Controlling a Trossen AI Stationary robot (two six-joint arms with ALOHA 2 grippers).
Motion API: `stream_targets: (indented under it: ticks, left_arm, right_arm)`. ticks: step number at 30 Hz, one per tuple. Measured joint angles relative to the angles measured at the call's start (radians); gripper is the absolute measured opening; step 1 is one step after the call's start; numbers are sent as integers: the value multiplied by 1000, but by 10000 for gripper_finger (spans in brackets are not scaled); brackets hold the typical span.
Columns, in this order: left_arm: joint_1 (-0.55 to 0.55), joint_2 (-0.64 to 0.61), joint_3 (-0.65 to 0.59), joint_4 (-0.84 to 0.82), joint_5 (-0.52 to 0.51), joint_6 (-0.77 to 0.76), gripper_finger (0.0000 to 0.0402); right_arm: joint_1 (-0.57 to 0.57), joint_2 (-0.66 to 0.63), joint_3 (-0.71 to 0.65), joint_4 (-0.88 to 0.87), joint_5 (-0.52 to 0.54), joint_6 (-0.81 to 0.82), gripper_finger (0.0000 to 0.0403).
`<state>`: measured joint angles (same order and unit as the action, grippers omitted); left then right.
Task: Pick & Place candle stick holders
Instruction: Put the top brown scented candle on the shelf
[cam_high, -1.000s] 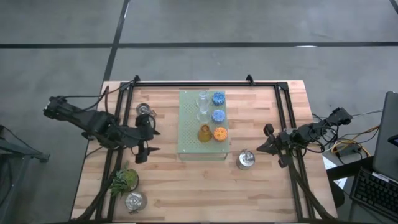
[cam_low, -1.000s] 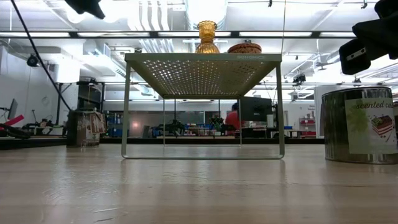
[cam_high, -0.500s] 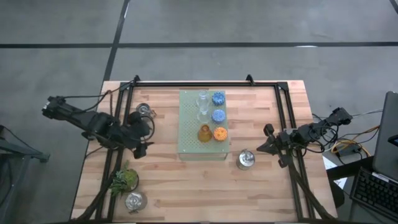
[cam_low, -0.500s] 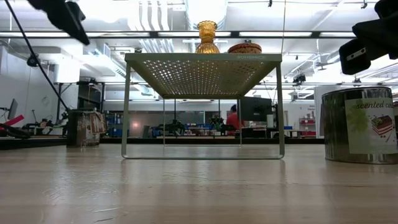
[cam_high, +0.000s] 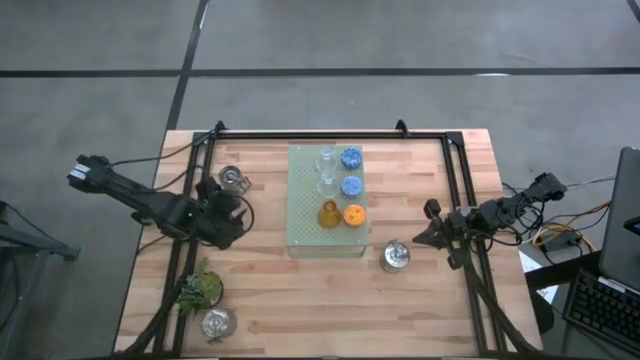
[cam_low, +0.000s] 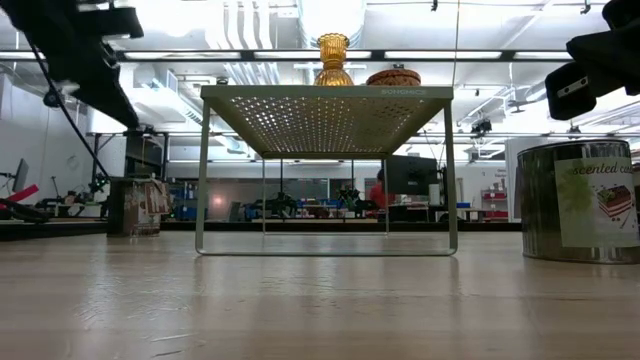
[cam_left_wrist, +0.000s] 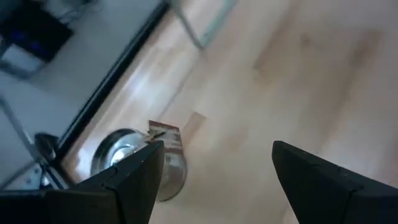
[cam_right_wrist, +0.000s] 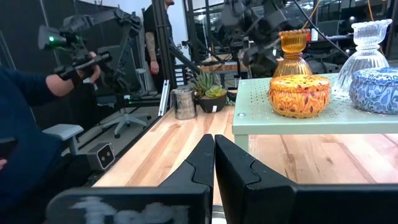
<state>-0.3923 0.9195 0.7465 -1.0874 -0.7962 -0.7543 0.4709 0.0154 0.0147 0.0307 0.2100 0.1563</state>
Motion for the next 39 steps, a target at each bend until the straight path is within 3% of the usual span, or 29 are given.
stream_targets:
  ticks: [5, 13, 17, 20, 24, 26, 31, 34, 39]
  left_arm:
    - [-1, 2, -87, 139, 13, -78, 300]
    - [-82, 0, -175, 465, 264, 98, 300]
    - [-120, 0, -168, 555, 313, 124, 300]
    - [-141, -1, -155, 577, 274, 100, 300]
    - [-172, -2, -164, 524, 144, 45, 295]
    - [-178, -2, -165, 422, 63, -69, 293]
    - [-178, -1, -166, 131, -45, -518, 300]
    - [-178, 0, -176, 44, -71, -625, 311]
    - [-173, 0, -198, 32, -168, -702, 350]
  right_arm:
    - [0, 0, 0, 0, 0, 0, 9]
    - [0, 0, 0, 0, 0, 0, 9]
    - [0, 0, 0, 0, 0, 0, 9]
    - [0, 0, 0, 0, 0, 0, 9]
    - [0, 0, 0, 0, 0, 0, 9]
    - [0, 0, 0, 0, 0, 0, 9]
    - [0, 0, 0, 0, 0, 0, 9]
    - [0, 0, 0, 0, 0, 0, 9]
    - [0, 0, 0, 0, 0, 0, 9]
